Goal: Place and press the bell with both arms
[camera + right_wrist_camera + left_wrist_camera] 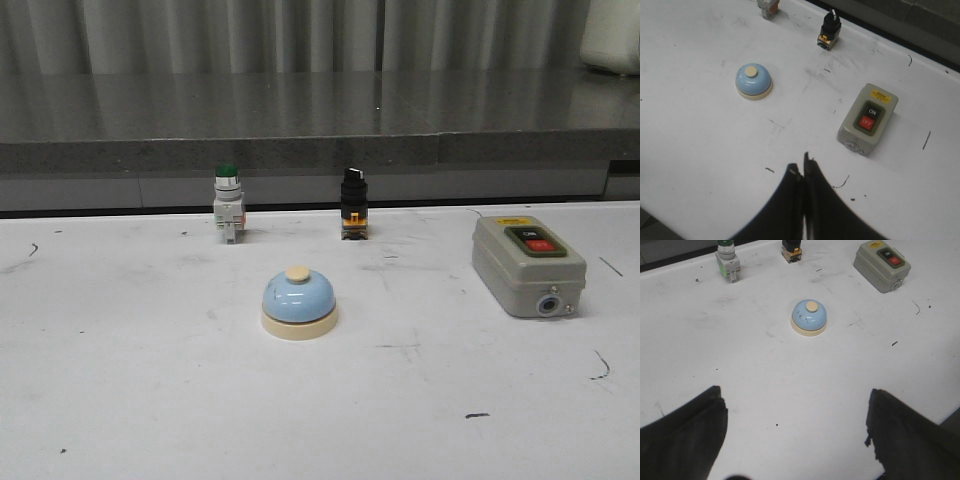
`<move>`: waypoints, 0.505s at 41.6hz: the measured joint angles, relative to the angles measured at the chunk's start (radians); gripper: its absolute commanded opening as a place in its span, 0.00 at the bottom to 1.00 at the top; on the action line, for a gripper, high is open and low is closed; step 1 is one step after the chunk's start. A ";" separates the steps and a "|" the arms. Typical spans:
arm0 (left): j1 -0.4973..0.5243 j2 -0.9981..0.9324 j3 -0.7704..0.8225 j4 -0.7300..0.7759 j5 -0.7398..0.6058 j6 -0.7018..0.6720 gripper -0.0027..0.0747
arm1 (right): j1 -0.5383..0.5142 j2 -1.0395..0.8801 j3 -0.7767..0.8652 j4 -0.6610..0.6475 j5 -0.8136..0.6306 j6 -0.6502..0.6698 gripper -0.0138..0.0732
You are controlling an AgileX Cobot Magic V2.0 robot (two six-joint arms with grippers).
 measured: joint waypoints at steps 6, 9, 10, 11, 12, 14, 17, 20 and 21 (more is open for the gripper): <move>0.000 0.000 0.000 0.000 0.000 0.000 0.75 | 0.000 -0.136 0.083 0.000 0.023 0.002 0.09; 0.000 0.000 0.000 0.000 0.000 0.000 0.75 | 0.000 -0.181 0.111 -0.002 0.032 0.002 0.09; 0.000 0.000 0.000 0.000 0.000 0.000 0.75 | 0.000 -0.192 0.118 -0.002 0.034 0.002 0.09; 0.000 0.000 0.000 0.000 0.000 0.000 0.75 | 0.000 -0.205 0.124 -0.002 0.034 0.002 0.09; 0.000 0.000 0.000 0.000 0.000 0.000 0.75 | 0.000 -0.212 0.130 -0.002 0.034 0.002 0.09; 0.000 0.000 0.000 0.000 -0.002 0.000 0.75 | 0.000 -0.226 0.139 -0.002 0.038 0.002 0.09; 0.000 0.000 0.000 0.000 -0.005 0.000 0.75 | 0.000 -0.232 0.142 -0.002 0.040 0.002 0.09; 0.000 0.000 0.000 0.000 -0.010 0.000 0.75 | 0.000 -0.234 0.144 -0.002 0.040 0.002 0.09; 0.000 0.000 0.000 0.000 -0.015 0.000 0.75 | 0.000 -0.234 0.144 -0.002 0.040 0.002 0.09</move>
